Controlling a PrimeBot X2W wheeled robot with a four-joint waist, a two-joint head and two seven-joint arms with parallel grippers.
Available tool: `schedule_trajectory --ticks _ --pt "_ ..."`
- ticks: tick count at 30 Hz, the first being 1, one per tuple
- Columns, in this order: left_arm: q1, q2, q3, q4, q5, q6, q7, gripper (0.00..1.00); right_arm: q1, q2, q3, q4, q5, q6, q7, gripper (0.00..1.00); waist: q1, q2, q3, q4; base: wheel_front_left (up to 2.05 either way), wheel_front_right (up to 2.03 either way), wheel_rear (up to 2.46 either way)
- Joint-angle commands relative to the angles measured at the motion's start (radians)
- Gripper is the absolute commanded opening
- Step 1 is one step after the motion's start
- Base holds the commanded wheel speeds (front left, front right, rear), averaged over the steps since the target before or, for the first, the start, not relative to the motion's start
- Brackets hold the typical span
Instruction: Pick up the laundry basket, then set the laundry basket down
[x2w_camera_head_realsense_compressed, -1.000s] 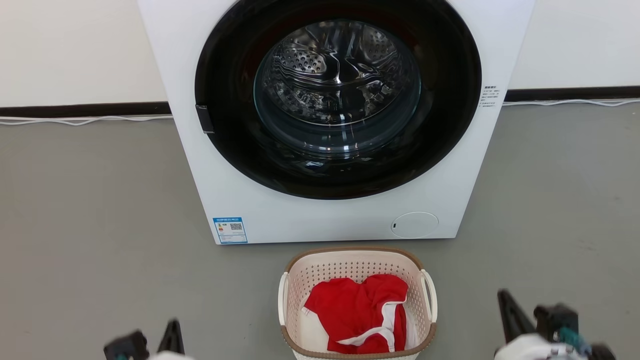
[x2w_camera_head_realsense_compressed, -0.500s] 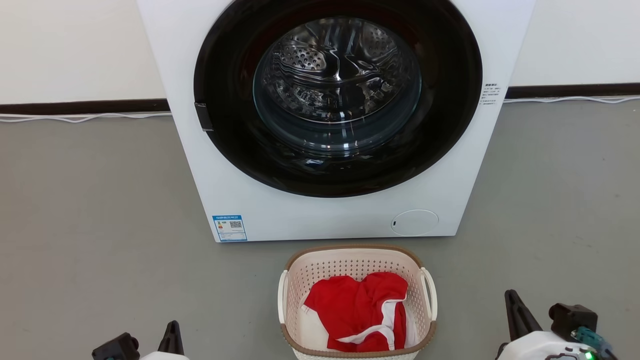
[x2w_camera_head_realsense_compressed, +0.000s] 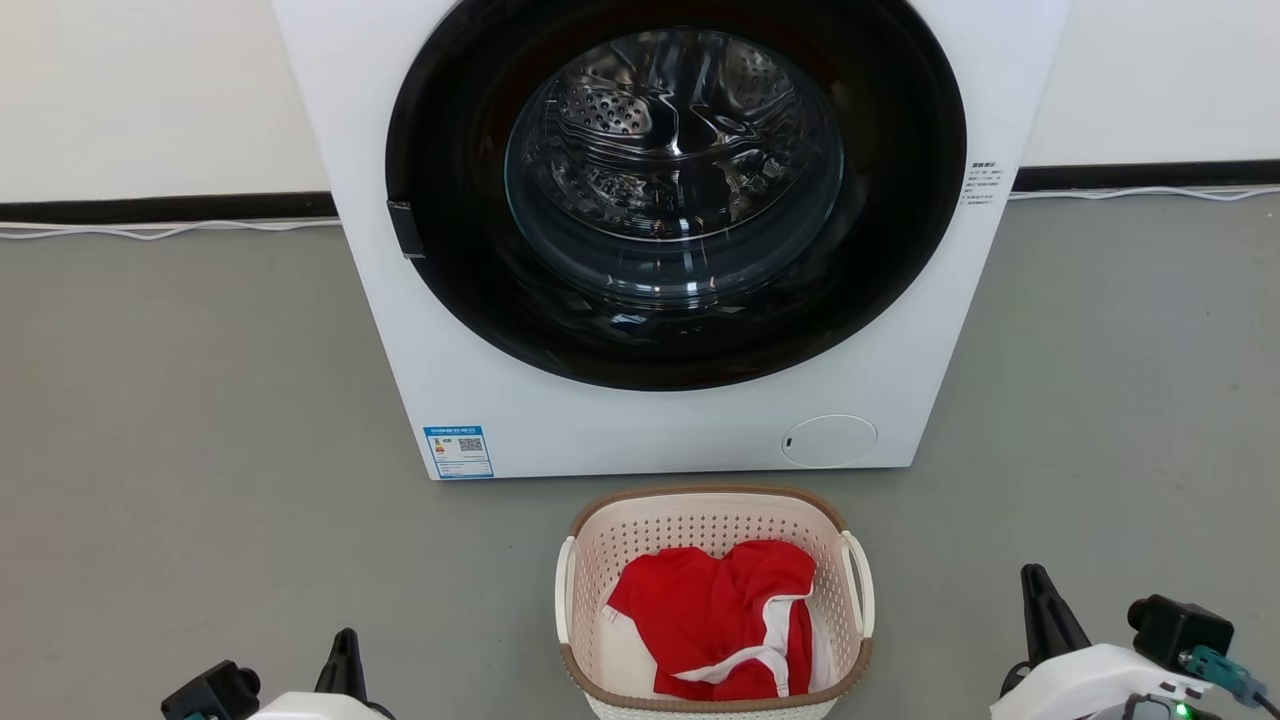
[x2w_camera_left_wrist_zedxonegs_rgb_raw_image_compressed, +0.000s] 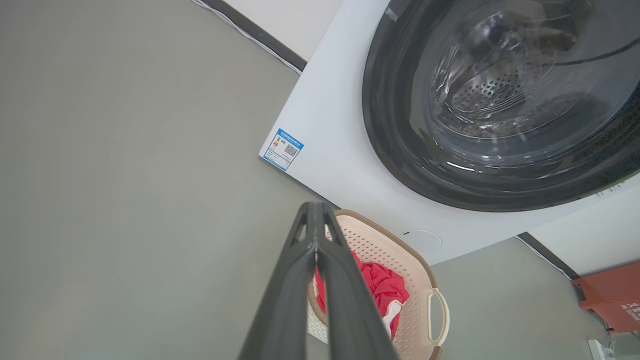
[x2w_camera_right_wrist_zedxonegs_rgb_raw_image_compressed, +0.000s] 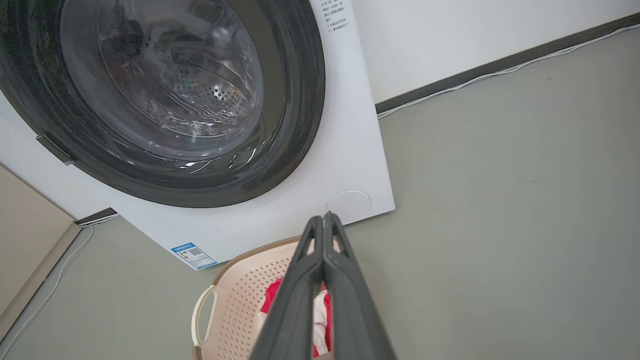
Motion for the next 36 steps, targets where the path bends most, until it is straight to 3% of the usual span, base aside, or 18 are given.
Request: schedule_trajectory --ticks 1,36 --pt "-0.038 0.010 0.011 -0.038 -0.033 -0.012 0.008 0.00 -0.027 -0.008 0.005 -0.039 0.046 0.002 0.009 0.00 -0.0001 -0.0001 0.001 0.000 0.00 0.00 0.00" --pt "-0.039 0.016 0.027 -0.144 -0.379 -0.054 0.108 0.00 -0.016 -0.005 0.008 -0.151 0.496 0.004 0.106 0.00 -0.0001 -0.0001 0.018 -0.001 0.00 0.00 0.00"
